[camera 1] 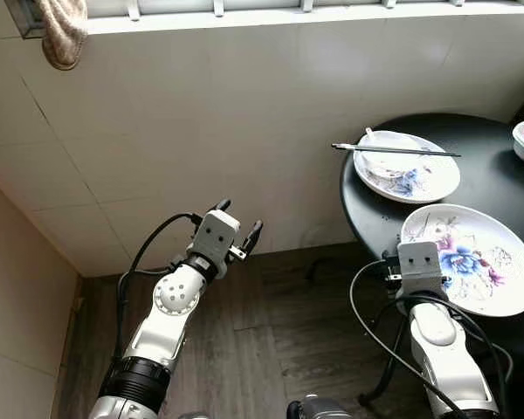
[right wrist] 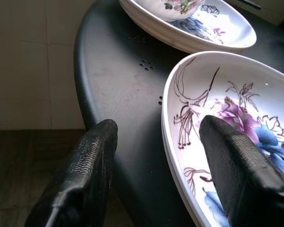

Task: Kitchen organization

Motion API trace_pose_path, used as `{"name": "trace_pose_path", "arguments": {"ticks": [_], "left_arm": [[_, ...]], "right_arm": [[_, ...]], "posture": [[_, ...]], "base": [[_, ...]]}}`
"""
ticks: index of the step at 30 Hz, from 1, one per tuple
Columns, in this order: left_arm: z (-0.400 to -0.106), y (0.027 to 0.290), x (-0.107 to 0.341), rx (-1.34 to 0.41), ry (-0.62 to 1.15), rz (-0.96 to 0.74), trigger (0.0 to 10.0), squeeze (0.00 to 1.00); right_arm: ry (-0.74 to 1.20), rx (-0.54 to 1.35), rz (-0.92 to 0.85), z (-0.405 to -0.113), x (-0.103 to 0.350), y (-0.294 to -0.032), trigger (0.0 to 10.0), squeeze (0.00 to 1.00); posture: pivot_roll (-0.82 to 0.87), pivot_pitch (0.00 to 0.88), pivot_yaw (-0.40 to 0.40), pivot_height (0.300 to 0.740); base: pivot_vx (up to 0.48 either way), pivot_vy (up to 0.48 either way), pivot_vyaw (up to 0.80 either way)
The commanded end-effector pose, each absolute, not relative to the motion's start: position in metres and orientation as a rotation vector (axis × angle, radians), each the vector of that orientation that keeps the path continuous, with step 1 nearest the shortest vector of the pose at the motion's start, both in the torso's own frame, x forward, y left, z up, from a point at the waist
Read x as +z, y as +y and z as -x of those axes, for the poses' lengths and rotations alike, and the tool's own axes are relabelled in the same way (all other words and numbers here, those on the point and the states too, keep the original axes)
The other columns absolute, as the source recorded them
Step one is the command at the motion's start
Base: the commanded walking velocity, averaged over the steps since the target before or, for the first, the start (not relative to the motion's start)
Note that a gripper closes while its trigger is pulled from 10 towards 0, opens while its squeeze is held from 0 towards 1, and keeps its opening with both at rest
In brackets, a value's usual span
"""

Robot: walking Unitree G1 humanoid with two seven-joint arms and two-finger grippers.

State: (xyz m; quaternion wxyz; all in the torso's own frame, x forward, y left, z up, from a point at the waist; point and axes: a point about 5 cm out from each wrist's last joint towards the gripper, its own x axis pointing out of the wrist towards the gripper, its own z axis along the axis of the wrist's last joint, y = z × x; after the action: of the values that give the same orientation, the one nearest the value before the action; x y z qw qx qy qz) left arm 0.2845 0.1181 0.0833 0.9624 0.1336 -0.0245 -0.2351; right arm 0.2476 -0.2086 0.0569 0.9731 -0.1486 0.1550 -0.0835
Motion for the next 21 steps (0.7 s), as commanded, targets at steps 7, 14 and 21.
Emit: {"name": "trace_pose_path", "arguments": {"ticks": [7, 14, 21], "left_arm": [[-0.284, 0.117, 0.081, -0.487, -0.035, -0.273, 10.0, 0.00], [-0.284, 0.117, 0.081, -0.486, -0.033, -0.268, 10.0, 0.00], [-0.284, 0.117, 0.081, -0.485, -0.032, -0.267, 10.0, 0.00]], "right_arm": [[0.373, -0.255, 0.283, -0.246, 0.054, -0.221, 10.0, 0.00], [0.399, -0.293, 0.277, -0.246, 0.052, -0.226, 10.0, 0.00], [0.445, -0.355, 0.207, -0.242, 0.047, -0.233, 7.6, 0.00]], "posture": [[0.04, 0.000, -0.015, 0.740], [0.04, 0.000, -0.017, 0.740], [0.04, 0.000, -0.017, 0.740]], "base": [[0.000, 0.000, 0.00], [0.000, 0.000, 0.00], [0.000, 0.000, 0.00]]}}
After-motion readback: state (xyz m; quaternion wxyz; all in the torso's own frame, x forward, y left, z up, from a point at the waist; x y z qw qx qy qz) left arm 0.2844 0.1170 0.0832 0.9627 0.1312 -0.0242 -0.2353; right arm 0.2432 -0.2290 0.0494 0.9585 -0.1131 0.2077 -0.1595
